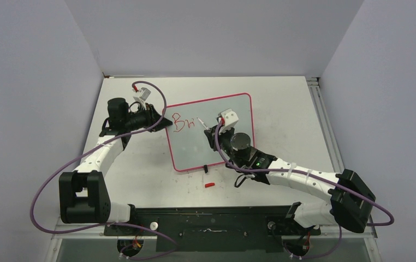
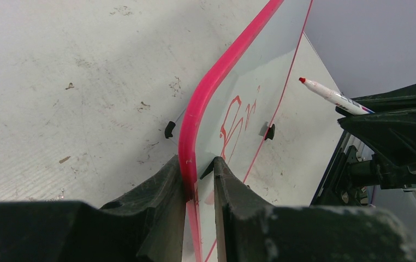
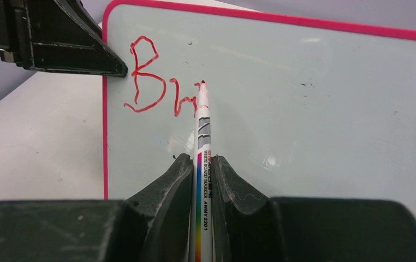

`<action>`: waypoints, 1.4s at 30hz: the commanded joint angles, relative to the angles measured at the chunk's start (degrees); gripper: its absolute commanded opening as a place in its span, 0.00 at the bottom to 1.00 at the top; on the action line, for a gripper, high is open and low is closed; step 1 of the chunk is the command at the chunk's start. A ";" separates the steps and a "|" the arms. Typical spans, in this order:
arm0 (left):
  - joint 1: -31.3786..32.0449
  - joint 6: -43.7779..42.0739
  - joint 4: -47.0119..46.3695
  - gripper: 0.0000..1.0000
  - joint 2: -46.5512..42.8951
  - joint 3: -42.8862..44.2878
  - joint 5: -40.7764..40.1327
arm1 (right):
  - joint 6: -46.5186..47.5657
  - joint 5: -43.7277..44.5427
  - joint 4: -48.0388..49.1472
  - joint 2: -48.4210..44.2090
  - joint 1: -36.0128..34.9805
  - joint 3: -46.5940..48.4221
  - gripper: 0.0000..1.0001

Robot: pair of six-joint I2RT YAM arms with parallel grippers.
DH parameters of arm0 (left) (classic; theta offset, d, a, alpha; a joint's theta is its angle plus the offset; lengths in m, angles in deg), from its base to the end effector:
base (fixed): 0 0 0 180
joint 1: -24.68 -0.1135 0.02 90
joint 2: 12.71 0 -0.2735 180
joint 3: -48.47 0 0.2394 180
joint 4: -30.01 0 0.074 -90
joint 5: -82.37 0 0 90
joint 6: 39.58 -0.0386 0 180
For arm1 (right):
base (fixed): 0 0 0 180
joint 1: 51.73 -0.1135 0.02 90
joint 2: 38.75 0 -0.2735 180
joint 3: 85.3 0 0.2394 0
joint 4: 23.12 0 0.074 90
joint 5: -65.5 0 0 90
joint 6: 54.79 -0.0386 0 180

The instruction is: Write a sentence on the whiteboard

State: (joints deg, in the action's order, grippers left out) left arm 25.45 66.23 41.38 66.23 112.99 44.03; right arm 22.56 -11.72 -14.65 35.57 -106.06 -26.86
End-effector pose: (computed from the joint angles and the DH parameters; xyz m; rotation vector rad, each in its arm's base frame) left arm 0.2871 -0.0341 0.2797 0.3253 1.9704 -1.0882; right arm 0.1743 0.2282 0.2969 -0.4580 1.6830 0.6792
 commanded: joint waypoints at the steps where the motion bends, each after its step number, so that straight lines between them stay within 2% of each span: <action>1: 0.57 -1.75 -0.36 0.15 -1.59 1.82 -0.55 | -0.43 -2.83 1.29 -2.23 0.66 -0.91 0.05; 15: 0.59 -2.10 0.01 0.15 -1.80 1.76 -0.91 | 0.02 -3.24 3.45 0.45 0.81 -0.52 0.05; 37: 0.62 -2.10 0.00 0.15 -1.85 1.84 -0.64 | -1.17 1.47 4.32 5.92 1.70 1.74 0.05; 42: 0.59 -2.10 -0.01 0.15 -1.85 1.86 -0.61 | -0.14 -0.04 4.81 6.72 1.70 2.60 0.05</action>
State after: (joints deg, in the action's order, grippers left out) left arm 25.50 65.99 42.06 66.05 112.99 43.61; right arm 21.69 -12.51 -12.86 41.01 -104.96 -26.97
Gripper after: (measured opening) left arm 0.201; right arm 0.154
